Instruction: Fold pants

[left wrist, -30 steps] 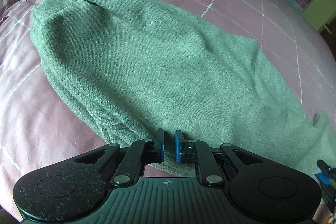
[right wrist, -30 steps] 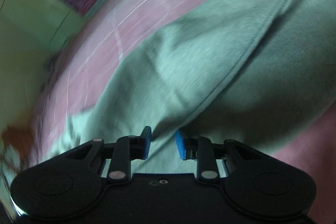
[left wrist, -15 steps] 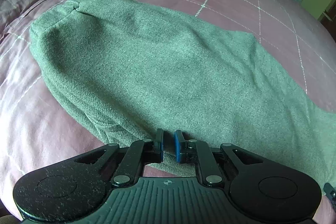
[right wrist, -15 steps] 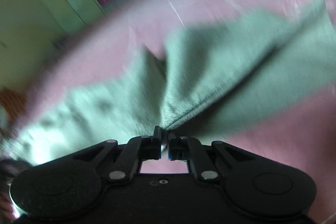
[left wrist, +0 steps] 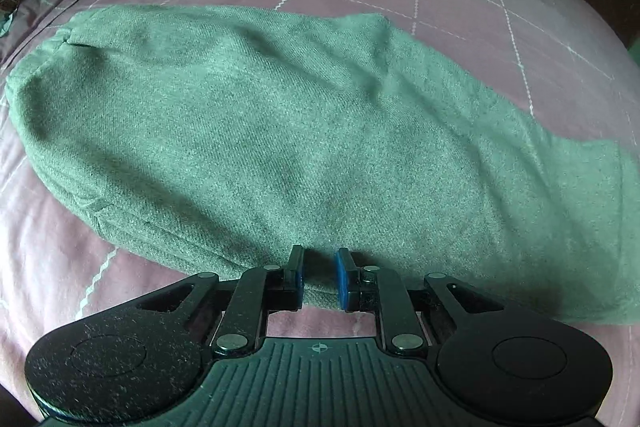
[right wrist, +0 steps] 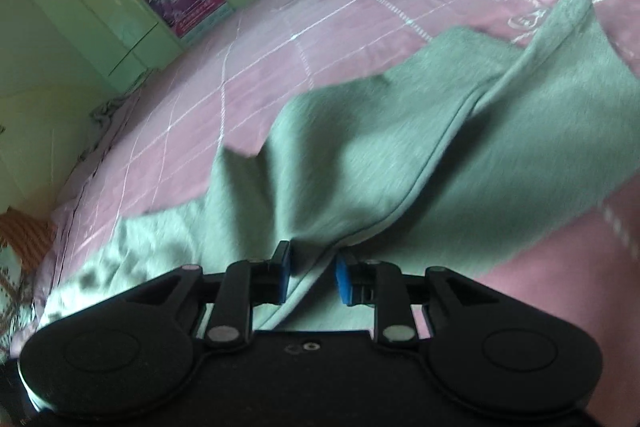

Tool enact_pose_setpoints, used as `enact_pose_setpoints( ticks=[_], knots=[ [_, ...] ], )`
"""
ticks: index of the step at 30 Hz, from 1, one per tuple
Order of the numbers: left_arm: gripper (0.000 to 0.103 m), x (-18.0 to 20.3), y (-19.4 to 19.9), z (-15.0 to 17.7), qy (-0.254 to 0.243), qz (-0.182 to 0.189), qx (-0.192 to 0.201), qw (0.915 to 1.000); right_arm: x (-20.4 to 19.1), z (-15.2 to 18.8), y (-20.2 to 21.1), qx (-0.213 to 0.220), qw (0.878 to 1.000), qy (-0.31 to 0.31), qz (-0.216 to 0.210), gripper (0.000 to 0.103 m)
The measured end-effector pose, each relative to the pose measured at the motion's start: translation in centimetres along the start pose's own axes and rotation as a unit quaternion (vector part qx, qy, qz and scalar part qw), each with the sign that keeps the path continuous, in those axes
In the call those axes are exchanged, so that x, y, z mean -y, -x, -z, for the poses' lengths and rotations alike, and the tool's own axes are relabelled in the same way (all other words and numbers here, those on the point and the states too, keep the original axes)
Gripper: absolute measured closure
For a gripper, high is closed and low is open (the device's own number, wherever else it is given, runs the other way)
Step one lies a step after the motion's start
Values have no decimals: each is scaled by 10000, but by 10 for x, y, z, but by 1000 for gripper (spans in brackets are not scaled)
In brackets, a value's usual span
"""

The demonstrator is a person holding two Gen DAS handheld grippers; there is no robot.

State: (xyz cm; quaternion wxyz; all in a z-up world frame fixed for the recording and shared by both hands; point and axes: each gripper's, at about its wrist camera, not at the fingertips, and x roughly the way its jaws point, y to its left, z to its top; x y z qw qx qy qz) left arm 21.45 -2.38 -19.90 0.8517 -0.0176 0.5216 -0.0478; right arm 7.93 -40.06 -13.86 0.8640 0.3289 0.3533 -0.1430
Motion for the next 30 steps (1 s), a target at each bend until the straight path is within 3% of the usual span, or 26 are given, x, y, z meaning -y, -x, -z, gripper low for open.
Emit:
enact_pose_setpoints(
  ticks=[7,12,13,15,17,19,21,23,25,30],
  knots=[
    [85,1,-2,-2,9,-63,-22,10000,27,-62,-18,396,9987,-239,220,77],
    [85,3,-3,-1,-44,-133,-7,9999,48,-100,-54,325,9967,-515,544,77],
    [85,3,-2,-1,-38,-139,-12,9999,54,-105,-62,225,9963,-615,561,79],
    [85,3,-2,-2,-28,-141,-29,9999,60,-112,-75,101,9949,-674,745,91],
    [85,2,-2,-2,-28,-135,-34,9999,48,-118,-68,358,9956,-482,726,96],
    [85,3,-3,-2,-72,-150,-28,9999,22,-124,-37,969,9939,97,515,98],
    [85,3,-3,-2,-68,-157,-19,9999,2,-125,0,1487,9875,490,192,98],
    [85,4,-3,-1,-78,-164,1,9998,-3,-116,26,1693,9826,763,18,98],
    [85,4,-2,0,-87,-166,21,9998,10,-98,32,1519,9845,843,217,98],
    [84,4,-1,0,-151,-185,36,9997,81,-46,11,775,9912,116,1070,97]
  ],
)
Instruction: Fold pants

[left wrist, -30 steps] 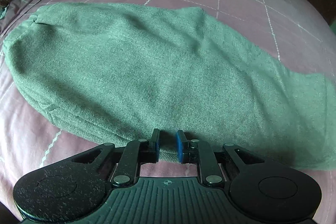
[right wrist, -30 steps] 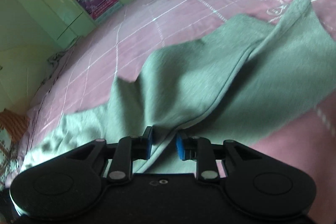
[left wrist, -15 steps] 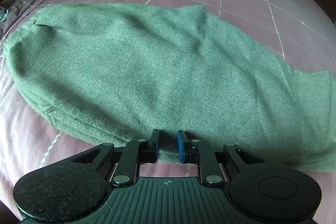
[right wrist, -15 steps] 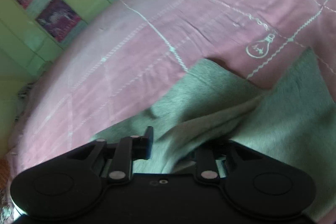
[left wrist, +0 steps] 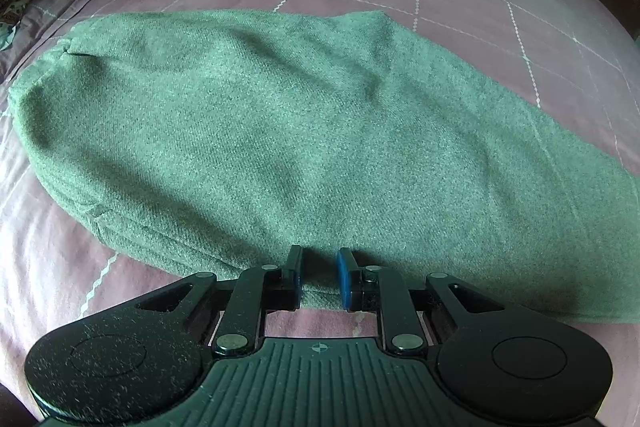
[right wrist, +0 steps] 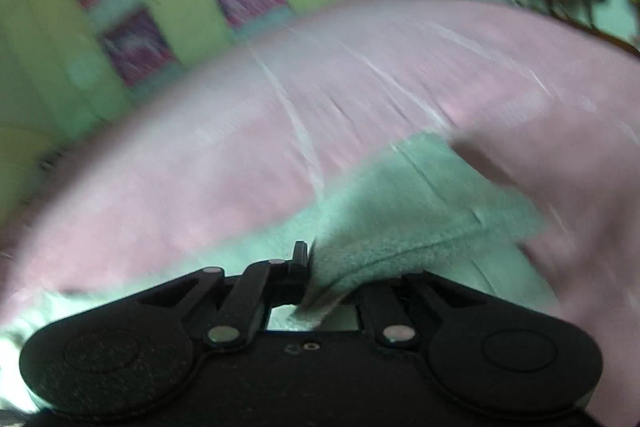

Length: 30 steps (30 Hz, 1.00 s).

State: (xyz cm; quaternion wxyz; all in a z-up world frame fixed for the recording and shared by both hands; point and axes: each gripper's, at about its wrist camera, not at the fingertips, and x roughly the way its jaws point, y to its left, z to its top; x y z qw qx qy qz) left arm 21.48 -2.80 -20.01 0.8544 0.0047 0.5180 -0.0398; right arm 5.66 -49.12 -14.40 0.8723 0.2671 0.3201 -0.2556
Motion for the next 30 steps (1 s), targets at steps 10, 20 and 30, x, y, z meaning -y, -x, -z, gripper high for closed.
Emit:
enact_pose_setpoints(
  ticks=[10,20,30],
  knots=[
    [84,3,0,1,-77,-118,49,9999,43,8,7,-122,9971,-742,124,89],
    [84,5,-1,1,-64,-194,71,9998,13,-32,23,699,9971,-225,-217,97],
    [84,6,0,2,-117,-192,84,9997,53,-4,19,-52,9974,-251,674,79]
  ],
)
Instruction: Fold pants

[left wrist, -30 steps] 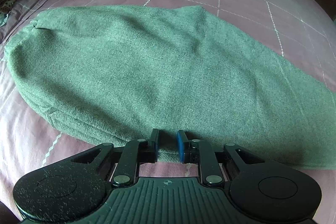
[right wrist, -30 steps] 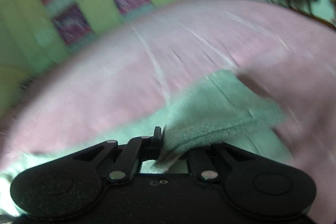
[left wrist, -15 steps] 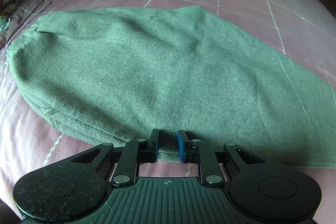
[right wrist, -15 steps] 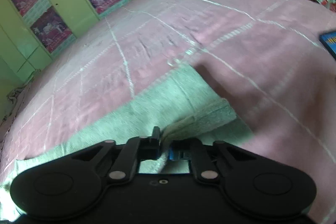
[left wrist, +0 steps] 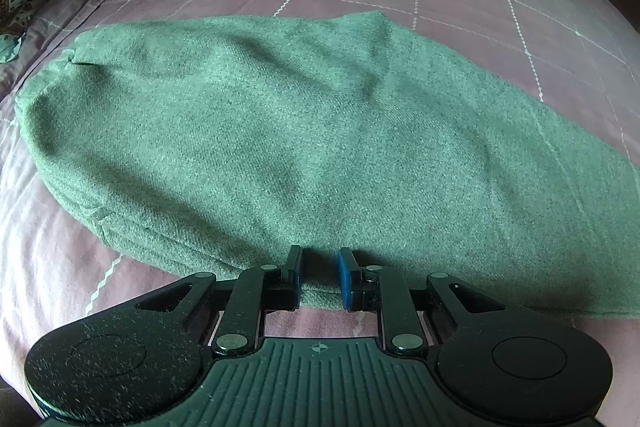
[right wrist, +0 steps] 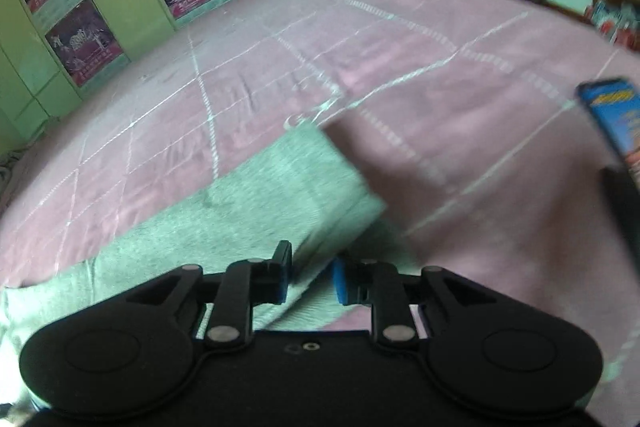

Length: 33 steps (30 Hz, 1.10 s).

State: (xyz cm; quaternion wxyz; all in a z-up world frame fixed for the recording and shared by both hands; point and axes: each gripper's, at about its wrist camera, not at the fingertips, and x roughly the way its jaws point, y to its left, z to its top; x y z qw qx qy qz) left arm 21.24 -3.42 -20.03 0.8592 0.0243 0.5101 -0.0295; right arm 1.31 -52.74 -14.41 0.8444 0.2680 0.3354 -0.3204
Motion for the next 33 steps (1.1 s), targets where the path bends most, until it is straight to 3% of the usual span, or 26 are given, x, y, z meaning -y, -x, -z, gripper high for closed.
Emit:
enact_pose_setpoints(
  ticks=[3,5,9,13,15,17,20,22,24,26,28,33],
  knots=[
    [84,4,3,0,-30,-53,51,10000,-5,-3,21,573,9969,196,511,77],
    [83,10,7,-1,-31,-67,115,9999,-15,-8,35,941,9941,316,438,76],
    [82,35,10,-7,-124,185,151,9996,-66,-8,14,555,9929,1050,-105,74],
    [75,62,-3,-11,-489,88,157,9986,-118,12,-19,60,9846,1722,-305,76],
    [57,58,-10,-9,-483,-28,223,9986,-126,25,-28,-128,9790,2028,-170,76],
    [46,52,-13,-7,-523,-48,277,9982,-115,38,-42,-473,9724,2283,57,75],
    [46,47,-12,-5,-590,62,315,9977,-87,48,-32,-303,9736,2262,-63,78],
    [46,54,-8,-5,-655,-79,305,9974,-82,49,-27,-277,9744,2230,-19,78],
    [46,64,0,-6,-741,70,323,9967,-86,47,-23,-294,9756,2174,30,75],
    [46,81,5,-9,-961,217,385,9944,-94,39,-16,-190,9785,2050,-102,71],
    [46,101,1,-16,-1266,130,467,9908,-111,34,-14,-66,9768,2121,-278,71],
    [45,123,-25,-46,-1148,47,404,9926,-158,28,-39,-226,9685,2453,-375,69]
  ],
)
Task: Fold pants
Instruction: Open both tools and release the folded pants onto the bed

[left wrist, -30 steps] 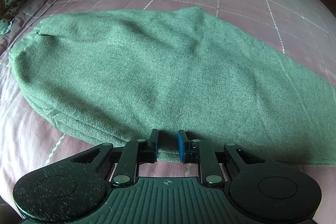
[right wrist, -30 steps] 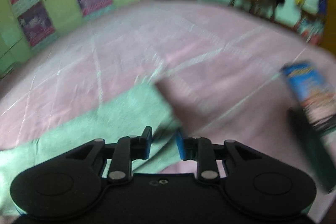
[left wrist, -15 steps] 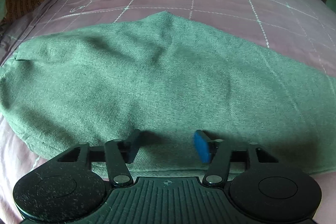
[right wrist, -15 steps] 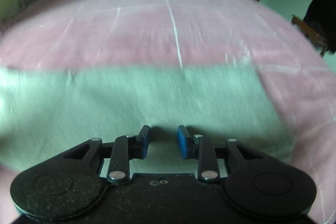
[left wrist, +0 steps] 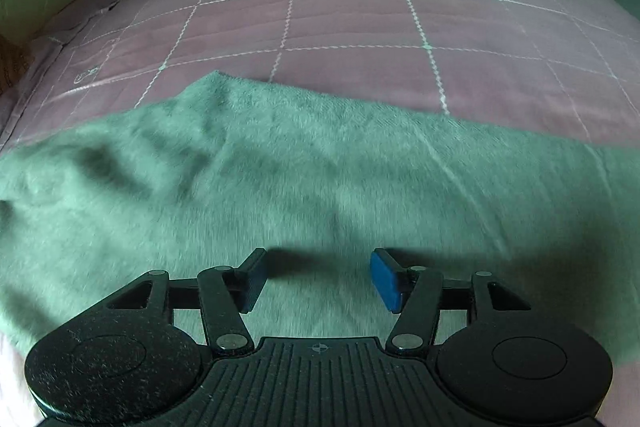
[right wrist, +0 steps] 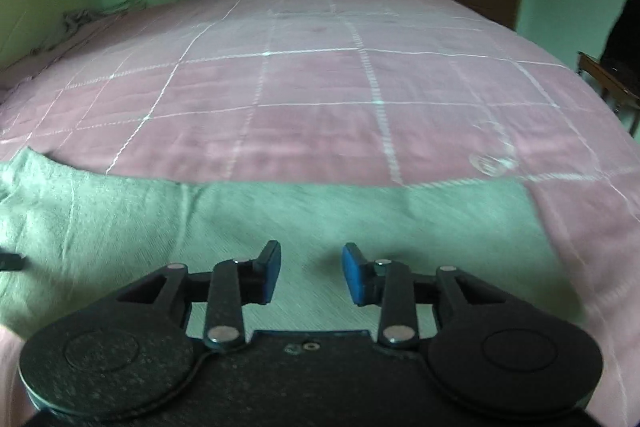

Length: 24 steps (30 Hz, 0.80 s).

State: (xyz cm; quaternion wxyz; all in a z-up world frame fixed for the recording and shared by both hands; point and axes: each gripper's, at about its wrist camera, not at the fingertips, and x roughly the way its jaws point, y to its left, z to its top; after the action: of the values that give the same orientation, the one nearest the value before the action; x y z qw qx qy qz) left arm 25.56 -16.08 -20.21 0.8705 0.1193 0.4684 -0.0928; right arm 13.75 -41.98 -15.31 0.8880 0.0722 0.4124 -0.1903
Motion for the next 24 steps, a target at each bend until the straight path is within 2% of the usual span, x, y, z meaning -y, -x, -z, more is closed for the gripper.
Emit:
enact_pose_setpoints(
  ticks=[1,4,6,7,11,15,19,22,24],
  knots=[
    [43,0,-6,-6,69,-28,-25,10000,-6,-5,-10,-34,9999,116,54,69],
    [19,-3,-24,-23,251,-227,-80,9994,-12,-12,-38,-261,9984,401,294,67],
    [1,-11,-36,-27,432,-280,-118,9986,-2,-15,-50,-268,9979,418,413,62],
    [0,-15,-41,-27,516,-244,-127,9983,4,-17,-55,-273,9981,336,442,59],
    [0,-13,-36,-18,484,-263,-33,9985,24,-17,-58,-195,9989,27,417,58],
    [0,-10,-15,2,506,-194,-47,9985,18,-13,-47,-189,9983,44,557,57],
    [0,-1,10,39,320,1,-15,9995,16,10,-10,29,9993,33,362,56],
    [0,-1,23,61,369,50,31,9993,21,35,1,-100,9982,214,559,54],
    [0,-1,30,69,275,20,100,9996,31,46,9,-61,9982,125,576,54]
  ],
)
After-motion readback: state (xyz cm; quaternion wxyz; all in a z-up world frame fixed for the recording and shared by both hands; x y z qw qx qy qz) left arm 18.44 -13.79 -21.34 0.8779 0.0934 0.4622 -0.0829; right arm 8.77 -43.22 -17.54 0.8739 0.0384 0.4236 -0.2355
